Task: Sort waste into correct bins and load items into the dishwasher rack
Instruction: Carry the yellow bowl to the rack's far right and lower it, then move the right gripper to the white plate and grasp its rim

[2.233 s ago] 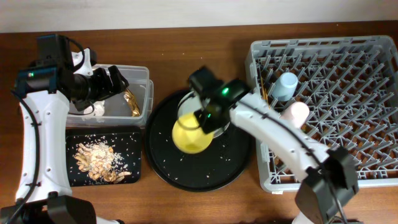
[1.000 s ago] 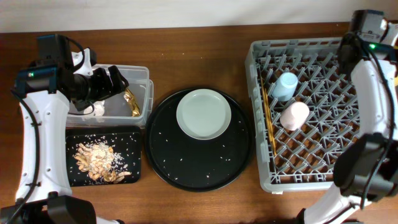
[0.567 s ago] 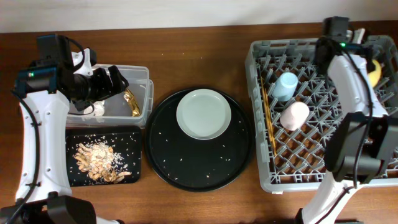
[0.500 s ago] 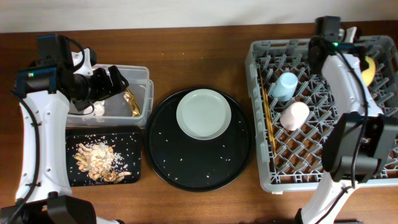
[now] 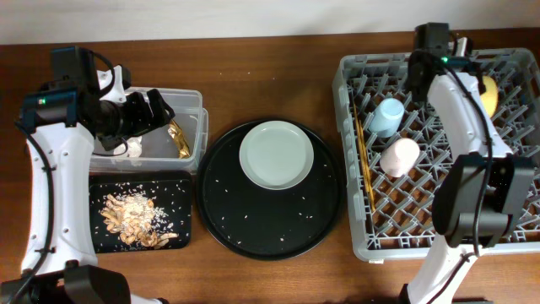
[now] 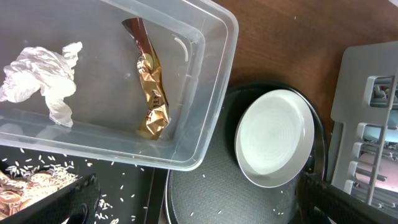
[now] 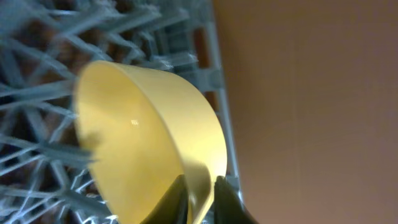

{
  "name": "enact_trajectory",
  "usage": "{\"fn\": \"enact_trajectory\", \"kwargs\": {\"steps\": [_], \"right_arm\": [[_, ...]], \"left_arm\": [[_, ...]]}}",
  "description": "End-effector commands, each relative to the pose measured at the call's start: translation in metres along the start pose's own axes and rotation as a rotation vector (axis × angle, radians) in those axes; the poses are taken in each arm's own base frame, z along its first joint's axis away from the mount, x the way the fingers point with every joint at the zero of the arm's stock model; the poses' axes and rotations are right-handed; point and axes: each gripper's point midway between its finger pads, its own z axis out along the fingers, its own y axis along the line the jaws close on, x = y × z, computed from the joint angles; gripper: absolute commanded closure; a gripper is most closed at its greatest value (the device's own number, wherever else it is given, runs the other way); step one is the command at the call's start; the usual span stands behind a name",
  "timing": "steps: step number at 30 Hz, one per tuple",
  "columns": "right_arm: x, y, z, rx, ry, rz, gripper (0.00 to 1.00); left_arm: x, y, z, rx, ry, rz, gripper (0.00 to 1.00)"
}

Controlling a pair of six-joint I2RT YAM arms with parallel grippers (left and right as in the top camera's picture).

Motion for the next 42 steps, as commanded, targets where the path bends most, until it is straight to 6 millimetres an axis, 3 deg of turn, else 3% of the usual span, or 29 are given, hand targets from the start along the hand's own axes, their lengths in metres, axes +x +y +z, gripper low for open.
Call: {"fn": "enact_trajectory", "kwargs": {"steps": [1, 3, 9, 15, 17, 20, 22, 25, 27, 31, 34, 36, 42], "right_arm": [[-0.012, 0.025, -0.018, -0.111, -0.054, -0.012, 0.78], [-0.013, 0.035, -0.024, -0.148, -0.065, -0.028, 0.75], [-0.019, 0.050, -0.039, -0.185, -0.099, -0.050, 0.50], [-0.025, 0.063, -0.056, -0.270, -0.136, -0.024, 0.50], [-0.030, 0.066, -0.070, -0.342, -0.163, 0.037, 0.50], [-0.040, 0.087, -0.113, -0.606, -0.255, 0.050, 0.50], [-0.043, 0.105, -0.159, -0.866, -0.328, 0.037, 0.50], [-0.033, 0.124, -0.229, -1.222, -0.392, -0.019, 0.49], [-0.017, 0.137, -0.264, -1.404, -0.378, -0.076, 0.46], [0.005, 0.151, -0.294, -1.520, -0.226, -0.041, 0.40], [0.018, 0.165, -0.320, -1.546, -0.185, -0.068, 0.24], [0.023, 0.171, -0.332, -1.545, -0.197, -0.101, 0.02], [0.038, 0.197, -0.339, -1.523, -0.160, -0.176, 0.02]], "left_arm": [[0.000, -0.002, -0.007, 0.000, -0.018, 0.000, 0.01], [0.000, -0.002, -0.007, 0.000, -0.019, 0.000, 0.01], [0.000, -0.002, -0.007, 0.000, -0.019, 0.000, 0.01], [0.000, -0.002, -0.007, 0.000, -0.019, 0.000, 0.01], [0.000, -0.002, -0.007, 0.000, -0.019, 0.000, 0.00], [0.000, -0.002, -0.007, 0.000, -0.019, 0.000, 0.01], [0.000, -0.002, -0.007, 0.000, -0.019, 0.000, 0.00], [0.000, -0.002, -0.007, 0.000, -0.019, 0.000, 0.01], [0.000, -0.002, -0.007, 0.000, -0.019, 0.000, 0.01], [0.000, -0.002, -0.007, 0.000, -0.019, 0.000, 0.01], [0.000, -0.002, -0.007, 0.000, -0.019, 0.000, 0.01], [0.000, -0.002, -0.007, 0.000, -0.019, 0.000, 0.01], [0.000, -0.002, -0.007, 0.000, -0.019, 0.000, 0.01]]}}
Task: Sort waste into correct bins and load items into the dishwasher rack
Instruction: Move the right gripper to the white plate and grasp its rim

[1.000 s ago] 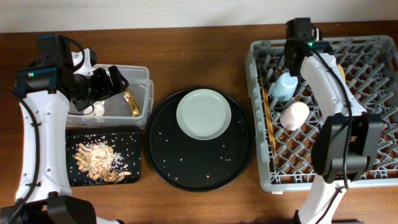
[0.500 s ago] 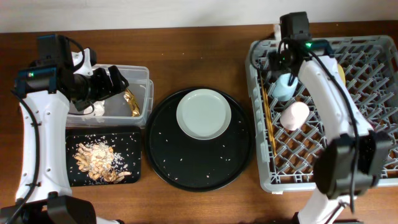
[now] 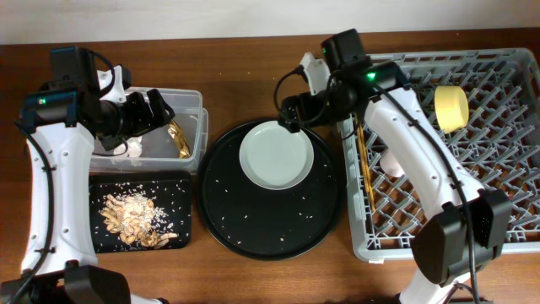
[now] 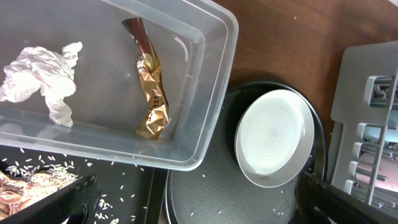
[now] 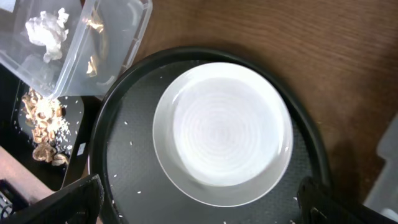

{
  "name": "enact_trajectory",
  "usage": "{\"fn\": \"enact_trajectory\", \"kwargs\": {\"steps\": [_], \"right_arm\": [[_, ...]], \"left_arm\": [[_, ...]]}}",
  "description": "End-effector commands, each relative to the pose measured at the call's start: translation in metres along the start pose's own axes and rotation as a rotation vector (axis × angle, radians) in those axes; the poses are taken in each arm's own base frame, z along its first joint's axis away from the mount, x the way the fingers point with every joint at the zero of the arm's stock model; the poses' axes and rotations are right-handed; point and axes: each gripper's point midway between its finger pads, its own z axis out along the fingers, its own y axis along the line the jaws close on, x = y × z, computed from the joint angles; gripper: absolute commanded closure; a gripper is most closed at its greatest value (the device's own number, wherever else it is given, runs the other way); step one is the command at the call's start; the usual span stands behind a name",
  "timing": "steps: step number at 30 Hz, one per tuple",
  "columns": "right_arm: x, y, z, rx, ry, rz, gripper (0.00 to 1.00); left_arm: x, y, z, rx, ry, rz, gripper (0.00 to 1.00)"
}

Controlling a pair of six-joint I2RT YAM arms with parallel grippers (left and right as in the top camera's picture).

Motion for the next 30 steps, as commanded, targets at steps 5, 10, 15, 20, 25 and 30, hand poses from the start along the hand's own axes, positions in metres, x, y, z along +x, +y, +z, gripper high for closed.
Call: {"fn": "enact_trajectory", "kwargs": {"steps": [5, 10, 15, 20, 25, 30], "right_arm": [[0.019, -0.003, 0.031, 0.002, 0.096, 0.030, 0.35], [0.029, -0.034, 0.041, 0.157, 0.116, 0.033, 0.61], [0.040, -0.064, 0.054, 0.290, 0.108, 0.101, 0.64], [0.056, -0.076, 0.078, 0.294, 0.102, 0.115, 0.64], [0.073, -0.086, 0.099, 0.293, 0.091, 0.126, 0.64], [0.087, -0.094, 0.114, 0.291, 0.078, 0.122, 0.65]], "left_arm": [[0.000, -0.002, -0.007, 0.000, -0.019, 0.000, 0.01], [0.000, -0.002, -0.007, 0.000, -0.019, 0.000, 0.01], [0.000, -0.002, -0.007, 0.000, -0.019, 0.000, 0.01], [0.000, -0.002, -0.007, 0.000, -0.019, 0.000, 0.01], [0.000, -0.002, -0.007, 0.000, -0.019, 0.000, 0.01], [0.000, -0.002, -0.007, 0.000, -0.019, 0.000, 0.01]]}}
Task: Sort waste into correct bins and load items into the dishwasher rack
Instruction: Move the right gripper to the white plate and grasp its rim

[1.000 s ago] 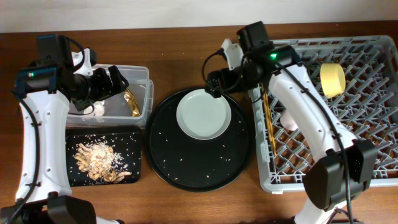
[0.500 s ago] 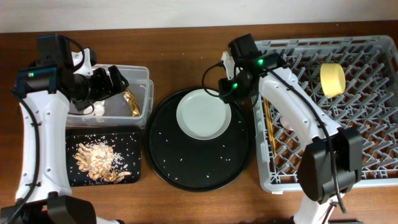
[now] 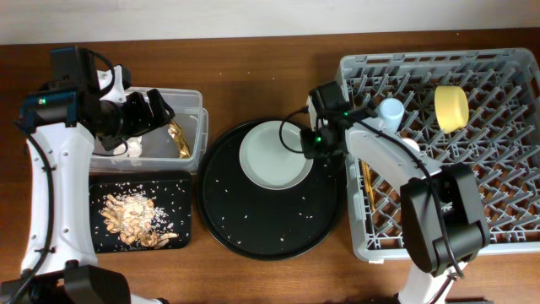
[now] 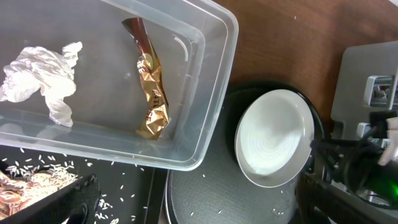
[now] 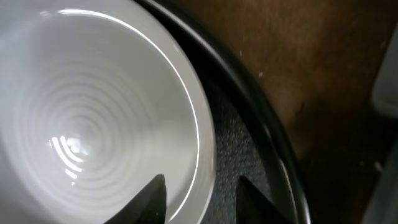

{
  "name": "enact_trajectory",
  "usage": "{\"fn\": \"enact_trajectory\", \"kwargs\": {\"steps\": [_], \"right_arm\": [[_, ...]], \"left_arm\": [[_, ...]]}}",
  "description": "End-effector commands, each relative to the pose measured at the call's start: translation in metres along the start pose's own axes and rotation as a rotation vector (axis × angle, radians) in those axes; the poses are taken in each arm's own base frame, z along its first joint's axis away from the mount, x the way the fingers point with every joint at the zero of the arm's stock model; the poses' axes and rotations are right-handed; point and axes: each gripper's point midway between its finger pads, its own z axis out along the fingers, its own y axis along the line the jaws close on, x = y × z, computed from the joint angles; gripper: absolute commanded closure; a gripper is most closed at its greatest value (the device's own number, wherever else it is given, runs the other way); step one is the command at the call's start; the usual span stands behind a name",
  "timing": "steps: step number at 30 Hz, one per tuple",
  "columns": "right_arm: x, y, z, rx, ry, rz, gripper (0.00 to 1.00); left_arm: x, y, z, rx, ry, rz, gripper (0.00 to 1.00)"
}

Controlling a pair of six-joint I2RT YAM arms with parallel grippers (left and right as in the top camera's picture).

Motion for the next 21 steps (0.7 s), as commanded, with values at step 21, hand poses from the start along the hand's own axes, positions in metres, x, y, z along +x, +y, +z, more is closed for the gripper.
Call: {"fn": "enact_trajectory", "kwargs": {"steps": [21], "right_arm": [[0.029, -0.002, 0.036, 0.018, 0.054, -0.002, 0.83]], "left_arm": [[0.000, -0.002, -0.007, 0.000, -0.019, 0.000, 0.01]]}}
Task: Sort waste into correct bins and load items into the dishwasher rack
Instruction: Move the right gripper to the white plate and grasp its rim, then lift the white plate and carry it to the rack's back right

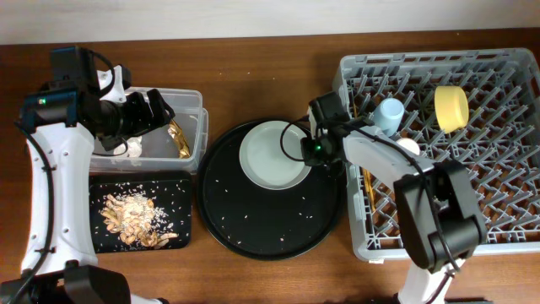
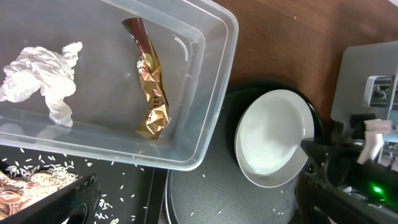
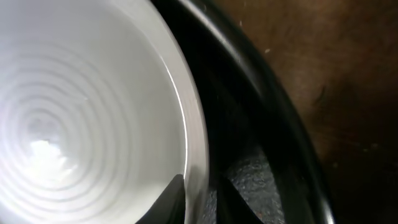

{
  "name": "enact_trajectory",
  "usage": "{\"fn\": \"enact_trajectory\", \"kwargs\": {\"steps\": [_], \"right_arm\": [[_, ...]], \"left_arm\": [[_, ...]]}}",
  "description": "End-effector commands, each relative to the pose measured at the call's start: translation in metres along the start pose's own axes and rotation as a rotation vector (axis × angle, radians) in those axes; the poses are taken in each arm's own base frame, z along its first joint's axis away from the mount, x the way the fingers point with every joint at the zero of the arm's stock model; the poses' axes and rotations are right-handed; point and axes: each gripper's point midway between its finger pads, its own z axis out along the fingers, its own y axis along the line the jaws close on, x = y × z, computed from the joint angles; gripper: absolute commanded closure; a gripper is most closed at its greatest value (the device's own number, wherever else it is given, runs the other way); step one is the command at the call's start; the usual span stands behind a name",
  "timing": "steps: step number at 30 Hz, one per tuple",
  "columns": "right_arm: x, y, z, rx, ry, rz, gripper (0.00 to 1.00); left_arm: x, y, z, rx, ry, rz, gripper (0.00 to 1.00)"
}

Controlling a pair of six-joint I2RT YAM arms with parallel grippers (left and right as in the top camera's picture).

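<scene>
A white plate [image 1: 277, 154] lies on the round black tray [image 1: 270, 221]. My right gripper [image 1: 314, 150] is at the plate's right rim, and in the right wrist view its fingers [image 3: 177, 198] pinch that rim of the plate [image 3: 81, 112] from both sides. The grey dishwasher rack [image 1: 506, 238] holds a yellow cup [image 1: 451, 105], a blue cup [image 1: 388, 112] and a white cup partly hidden by the arm. Over the clear bin [image 1: 194, 127], my left gripper [image 1: 160, 111] hangs open and empty.
In the clear bin lie a gold wrapper [image 2: 152, 93] and a crumpled white tissue [image 2: 43, 71]. A square black tray [image 1: 101, 181] with food scraps and rice sits below the bin. Rice grains dot the round tray. Chopsticks [image 1: 364, 160] lie along the rack's left side.
My right gripper, then open beside the plate's right rim, has shut on that rim. The plate and the left arm have not moved.
First my right gripper held the yellow cup at the rack's far right corner. Then the cup stood in the rack and the gripper hovered open above the plate. It came down to the plate's right rim, and now grips it. The left arm stayed over the bin.
</scene>
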Motion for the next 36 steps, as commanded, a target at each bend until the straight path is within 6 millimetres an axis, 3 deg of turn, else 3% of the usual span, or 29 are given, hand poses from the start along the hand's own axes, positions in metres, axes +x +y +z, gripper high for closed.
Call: {"fn": "enact_trajectory", "kwargs": {"steps": [1, 4, 7, 10, 14, 18, 23, 24, 28, 32, 36], "right_arm": [[0.011, 0.004, 0.012, 0.012, 0.034, -0.017, 0.87], [0.010, 0.006, 0.012, 0.009, 0.027, -0.021, 0.95], [0.001, 0.011, 0.006, -0.008, 0.012, -0.023, 0.96], [-0.025, 0.023, -0.022, -0.035, -0.037, -0.029, 0.96], [-0.065, 0.037, -0.087, -0.053, -0.135, -0.058, 0.96], [-0.080, 0.038, -0.150, -0.020, -0.181, -0.146, 0.96], [-0.082, -0.012, -0.230, 0.212, -0.212, -0.183, 0.96], [-0.079, -0.039, -0.255, 0.324, -0.214, -0.198, 0.96], [-0.064, -0.113, -0.315, 0.639, -0.226, -0.101, 0.96], [-0.048, -0.169, -0.357, 0.859, -0.223, 0.019, 0.96], [-0.036, -0.206, -0.365, 0.929, -0.170, 0.083, 0.96]], "left_arm": [[0.000, -0.002, -0.007, 0.000, -0.018, 0.000, 0.01], [0.000, -0.002, -0.007, 0.000, -0.019, 0.000, 0.01], [0.000, -0.002, -0.007, 0.000, -0.019, 0.000, 0.01], [0.000, -0.002, -0.007, 0.000, -0.018, 0.000, 0.01], [0.000, -0.002, -0.007, 0.000, -0.019, 0.000, 0.01], [0.000, -0.002, -0.007, 0.000, -0.019, 0.000, 0.01], [0.000, -0.002, -0.007, 0.000, -0.019, 0.000, 0.01], [0.000, -0.002, -0.007, 0.000, -0.019, 0.000, 0.01], [0.000, -0.002, -0.007, 0.000, -0.019, 0.000, 0.01], [0.000, -0.002, -0.007, 0.000, -0.019, 0.000, 0.01], [0.000, -0.002, -0.007, 0.000, -0.019, 0.000, 0.01]]}}
